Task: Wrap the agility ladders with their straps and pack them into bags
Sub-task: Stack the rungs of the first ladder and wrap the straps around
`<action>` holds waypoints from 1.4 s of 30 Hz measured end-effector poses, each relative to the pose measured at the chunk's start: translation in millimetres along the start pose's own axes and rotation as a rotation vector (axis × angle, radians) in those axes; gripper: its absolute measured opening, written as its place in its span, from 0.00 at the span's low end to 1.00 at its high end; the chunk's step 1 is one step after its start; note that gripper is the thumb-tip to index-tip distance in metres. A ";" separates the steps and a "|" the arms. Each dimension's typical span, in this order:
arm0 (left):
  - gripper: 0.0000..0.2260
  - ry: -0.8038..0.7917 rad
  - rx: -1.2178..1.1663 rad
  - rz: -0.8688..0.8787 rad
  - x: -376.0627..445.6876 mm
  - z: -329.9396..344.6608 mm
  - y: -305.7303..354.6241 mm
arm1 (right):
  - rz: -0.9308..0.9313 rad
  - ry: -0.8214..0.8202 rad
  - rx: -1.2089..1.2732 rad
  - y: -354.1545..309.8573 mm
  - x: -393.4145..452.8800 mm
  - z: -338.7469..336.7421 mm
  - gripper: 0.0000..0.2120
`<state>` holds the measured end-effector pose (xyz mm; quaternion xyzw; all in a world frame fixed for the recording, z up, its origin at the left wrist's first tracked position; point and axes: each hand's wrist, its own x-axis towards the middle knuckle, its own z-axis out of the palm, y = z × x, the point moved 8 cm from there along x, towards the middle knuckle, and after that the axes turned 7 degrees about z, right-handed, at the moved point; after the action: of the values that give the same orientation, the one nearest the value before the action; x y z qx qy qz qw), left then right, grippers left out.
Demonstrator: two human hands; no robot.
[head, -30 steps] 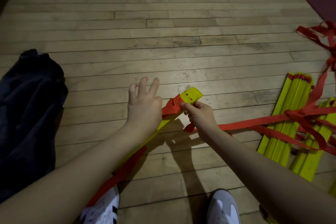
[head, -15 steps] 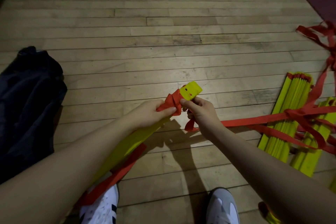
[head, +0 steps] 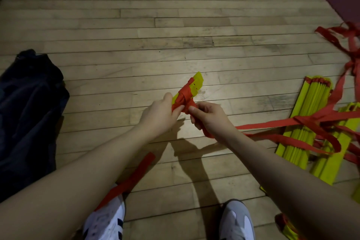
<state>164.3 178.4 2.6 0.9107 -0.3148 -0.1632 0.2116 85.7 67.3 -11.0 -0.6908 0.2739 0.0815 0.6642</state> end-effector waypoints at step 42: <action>0.19 -0.062 0.134 0.137 58.9 -61.9 86.5 | -0.055 0.106 0.221 -41.3 10.8 -64.8 0.05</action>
<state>191.4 96.5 88.2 0.8936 -0.3931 -0.1551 0.1512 98.5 0.7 26.7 -0.6241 0.2969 -0.0039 0.7228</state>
